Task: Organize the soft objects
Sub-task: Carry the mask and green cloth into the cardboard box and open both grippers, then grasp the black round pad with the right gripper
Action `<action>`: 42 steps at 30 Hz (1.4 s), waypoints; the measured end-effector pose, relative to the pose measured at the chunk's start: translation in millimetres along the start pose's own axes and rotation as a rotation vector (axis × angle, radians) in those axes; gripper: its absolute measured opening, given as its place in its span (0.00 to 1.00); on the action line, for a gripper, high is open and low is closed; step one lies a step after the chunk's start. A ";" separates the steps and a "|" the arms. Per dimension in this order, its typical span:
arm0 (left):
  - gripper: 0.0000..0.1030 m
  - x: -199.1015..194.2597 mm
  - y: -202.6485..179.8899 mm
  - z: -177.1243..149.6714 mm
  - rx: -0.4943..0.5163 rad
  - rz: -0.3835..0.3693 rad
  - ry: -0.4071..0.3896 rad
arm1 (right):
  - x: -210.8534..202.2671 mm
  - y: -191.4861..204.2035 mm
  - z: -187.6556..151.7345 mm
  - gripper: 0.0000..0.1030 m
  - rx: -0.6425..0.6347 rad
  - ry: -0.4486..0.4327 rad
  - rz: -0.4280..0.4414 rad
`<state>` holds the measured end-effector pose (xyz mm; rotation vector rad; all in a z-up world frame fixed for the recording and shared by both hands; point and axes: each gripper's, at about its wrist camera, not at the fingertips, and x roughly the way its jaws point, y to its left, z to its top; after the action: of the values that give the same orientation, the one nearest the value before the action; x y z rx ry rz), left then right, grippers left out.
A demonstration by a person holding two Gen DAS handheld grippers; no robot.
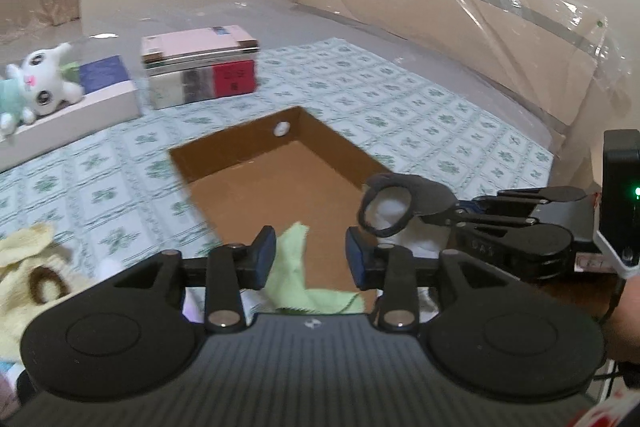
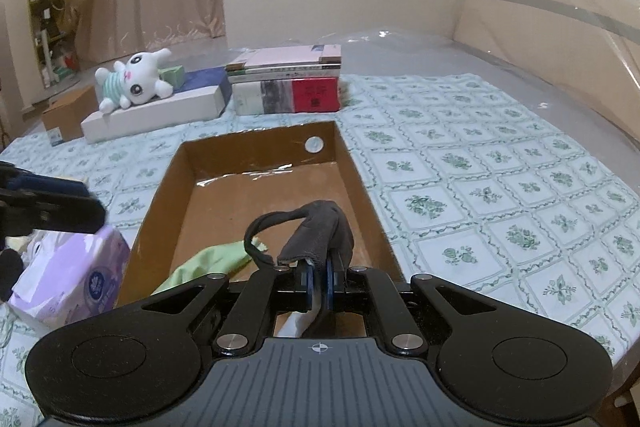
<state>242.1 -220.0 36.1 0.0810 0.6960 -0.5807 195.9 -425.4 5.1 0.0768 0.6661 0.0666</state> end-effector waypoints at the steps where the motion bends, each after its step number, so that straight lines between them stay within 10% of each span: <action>1: 0.35 -4.4 2.8 -2.5 -0.007 0.015 -0.001 | -0.5 1.4 -0.9 0.13 -0.005 0.003 0.005; 4: 0.39 -20.9 12.3 -14.5 -0.044 0.054 -0.003 | -5.4 6.2 -2.2 0.67 0.000 -0.006 0.020; 5: 0.40 -26.4 15.4 -18.5 -0.056 0.066 -0.006 | -9.5 8.5 -3.4 0.71 0.000 -0.018 0.025; 27: 0.46 -158.9 86.2 -158.7 -0.203 0.390 -0.005 | -109.8 129.8 -68.7 0.71 0.112 -0.016 0.214; 42: 0.46 -181.4 128.1 -183.3 -0.270 0.443 -0.005 | -92.4 198.0 -72.0 0.70 -0.069 0.021 0.281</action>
<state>91.5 21.6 -6.8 -0.0191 0.7181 -0.0600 71.5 -232.8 23.8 0.1032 0.6696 0.3608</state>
